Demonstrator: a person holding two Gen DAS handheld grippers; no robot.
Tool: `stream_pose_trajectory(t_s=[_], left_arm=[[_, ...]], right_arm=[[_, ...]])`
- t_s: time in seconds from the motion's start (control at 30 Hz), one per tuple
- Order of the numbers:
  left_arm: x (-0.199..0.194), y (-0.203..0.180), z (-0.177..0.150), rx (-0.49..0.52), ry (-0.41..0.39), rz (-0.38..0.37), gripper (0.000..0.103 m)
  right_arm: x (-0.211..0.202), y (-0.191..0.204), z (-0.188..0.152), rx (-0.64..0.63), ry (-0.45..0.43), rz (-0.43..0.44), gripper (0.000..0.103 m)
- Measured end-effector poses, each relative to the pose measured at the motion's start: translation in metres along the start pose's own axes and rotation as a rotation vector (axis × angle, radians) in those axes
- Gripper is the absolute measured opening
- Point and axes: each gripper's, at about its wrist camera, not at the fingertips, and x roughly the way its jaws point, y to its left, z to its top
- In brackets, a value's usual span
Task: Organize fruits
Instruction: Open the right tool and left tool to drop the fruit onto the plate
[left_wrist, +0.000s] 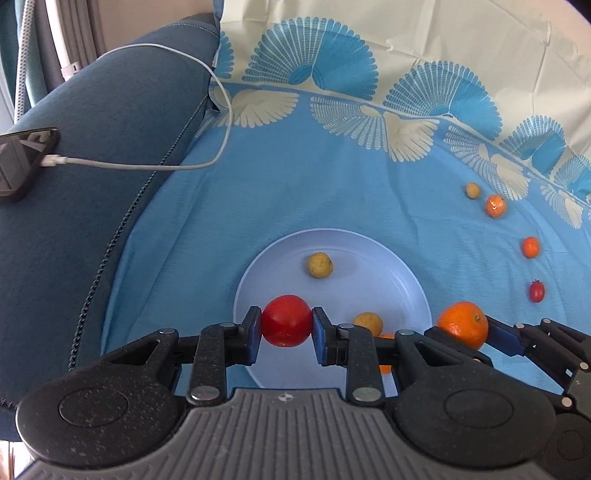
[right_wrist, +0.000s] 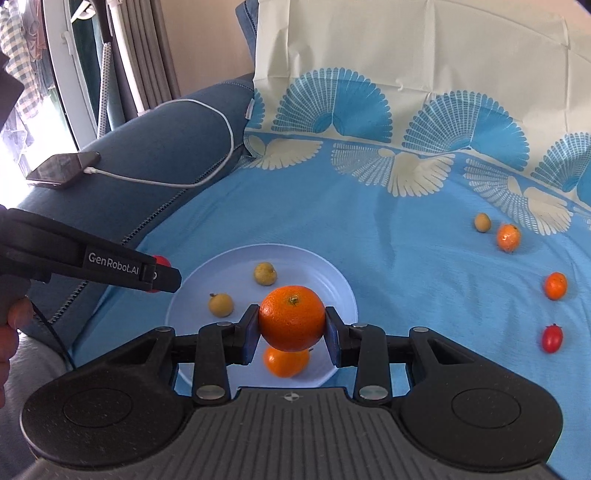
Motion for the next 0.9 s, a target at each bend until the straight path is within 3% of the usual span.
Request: stream_pose_trajectory(t_s=[0.5,0.57,0.63,0.67,0.77,0.9], left_arm=[[0.057,-0.005,0.016,0.033,0.038,0.034,0.032],[0.058,-0.003,0.018,0.042,0.037,0.022,0.046],[0.051,0.000,0.019,0.042,0.015,0.025,0.095],[0.043,0.001,0.018,0.033,-0.009,0.024,0.101],[0.015,0.002,0.015,0.043,-0.067,-0.009,0.102],[-0.021,0.001,-0.001,0.068,-0.093,0.029,0.102]], right_arm=[[0.063,-0.015,0.004,-0.011,0.059,-0.016,0.038],[0.068,-0.013,0.006,-0.020,0.076,-0.019,0.043],[0.069,-0.013,0.008,-0.016,0.077,-0.010,0.060],[0.066,-0.013,0.010,-0.014,0.067,-0.016,0.069],[0.051,-0.009,0.015,-0.012,0.039,-0.035,0.084],[0.014,-0.004,0.012,0.024,0.028,-0.041,0.094]])
